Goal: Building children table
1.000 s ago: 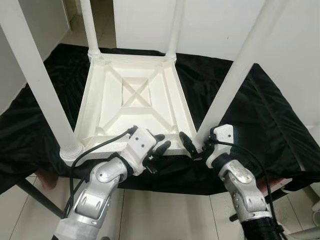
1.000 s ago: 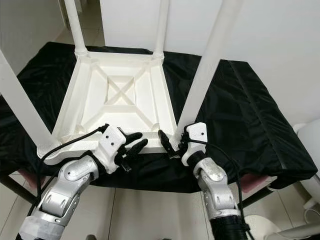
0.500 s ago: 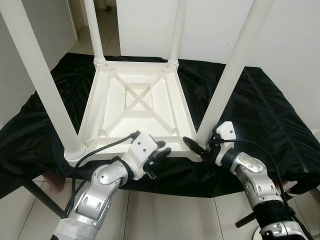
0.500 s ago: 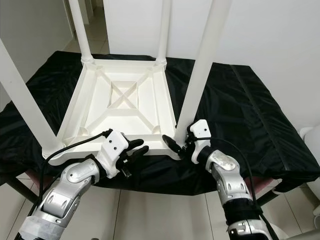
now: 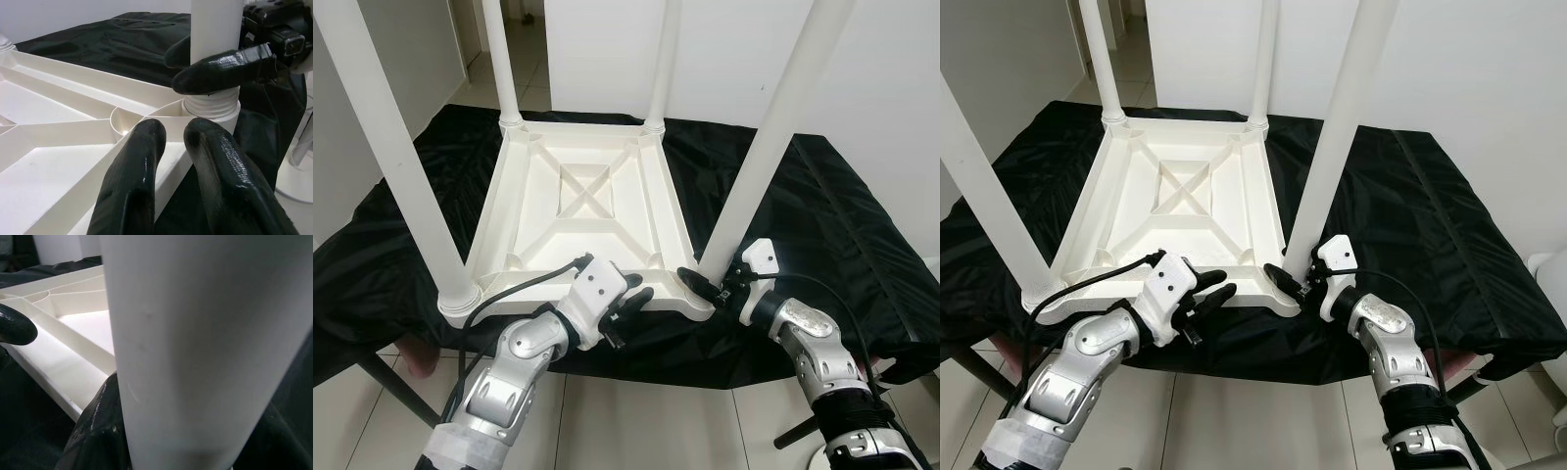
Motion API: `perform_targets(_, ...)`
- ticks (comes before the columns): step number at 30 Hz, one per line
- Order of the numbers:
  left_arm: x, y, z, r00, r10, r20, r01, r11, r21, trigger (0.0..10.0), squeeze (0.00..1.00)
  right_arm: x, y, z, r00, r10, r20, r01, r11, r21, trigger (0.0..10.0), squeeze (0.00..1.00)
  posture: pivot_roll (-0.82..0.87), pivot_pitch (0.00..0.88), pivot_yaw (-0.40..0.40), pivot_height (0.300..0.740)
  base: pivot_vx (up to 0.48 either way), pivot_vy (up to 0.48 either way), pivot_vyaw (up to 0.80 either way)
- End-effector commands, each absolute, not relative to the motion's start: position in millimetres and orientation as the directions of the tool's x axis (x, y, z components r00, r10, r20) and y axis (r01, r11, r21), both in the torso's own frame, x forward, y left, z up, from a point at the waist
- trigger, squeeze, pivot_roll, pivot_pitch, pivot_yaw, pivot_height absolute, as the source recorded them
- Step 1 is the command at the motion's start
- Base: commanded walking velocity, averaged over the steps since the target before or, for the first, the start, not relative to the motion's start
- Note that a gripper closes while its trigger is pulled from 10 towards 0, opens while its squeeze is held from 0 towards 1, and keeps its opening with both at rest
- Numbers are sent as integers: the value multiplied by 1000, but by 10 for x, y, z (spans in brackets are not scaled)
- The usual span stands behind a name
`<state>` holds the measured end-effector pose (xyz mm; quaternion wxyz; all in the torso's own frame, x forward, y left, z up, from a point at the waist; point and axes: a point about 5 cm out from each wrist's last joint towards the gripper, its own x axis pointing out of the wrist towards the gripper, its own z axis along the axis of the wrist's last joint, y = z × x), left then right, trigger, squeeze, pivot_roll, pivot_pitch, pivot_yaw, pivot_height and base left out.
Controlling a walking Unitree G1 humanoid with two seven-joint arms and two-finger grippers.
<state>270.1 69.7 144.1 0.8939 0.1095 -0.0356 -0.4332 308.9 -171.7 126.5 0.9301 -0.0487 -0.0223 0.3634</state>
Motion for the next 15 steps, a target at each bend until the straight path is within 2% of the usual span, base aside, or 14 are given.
perform_targets(1,2719,717,1401,657,-753,-35,741,637,212,10000,0,3059,-1725,1238,768,640,9,-637,766,-87,10000,0,74,45,-64,740,0,0,0)
perform_targets(7,2762,761,1402,698,-716,-30,704,677,214,10000,0,3069,-1722,1292,830,555,53,-550,831,-78,10000,0,74,51,-67,740,0,0,0)
perform_targets(11,2815,806,1423,720,-694,-20,683,702,202,10000,0,3027,-1566,1266,905,420,62,-417,907,-59,10000,0,58,63,-58,740,0,0,0)
perform_targets(15,2853,816,1446,730,-683,-16,670,710,215,10000,0,2970,-1429,1263,936,341,83,-340,940,-25,10000,0,53,66,-59,740,0,0,0)
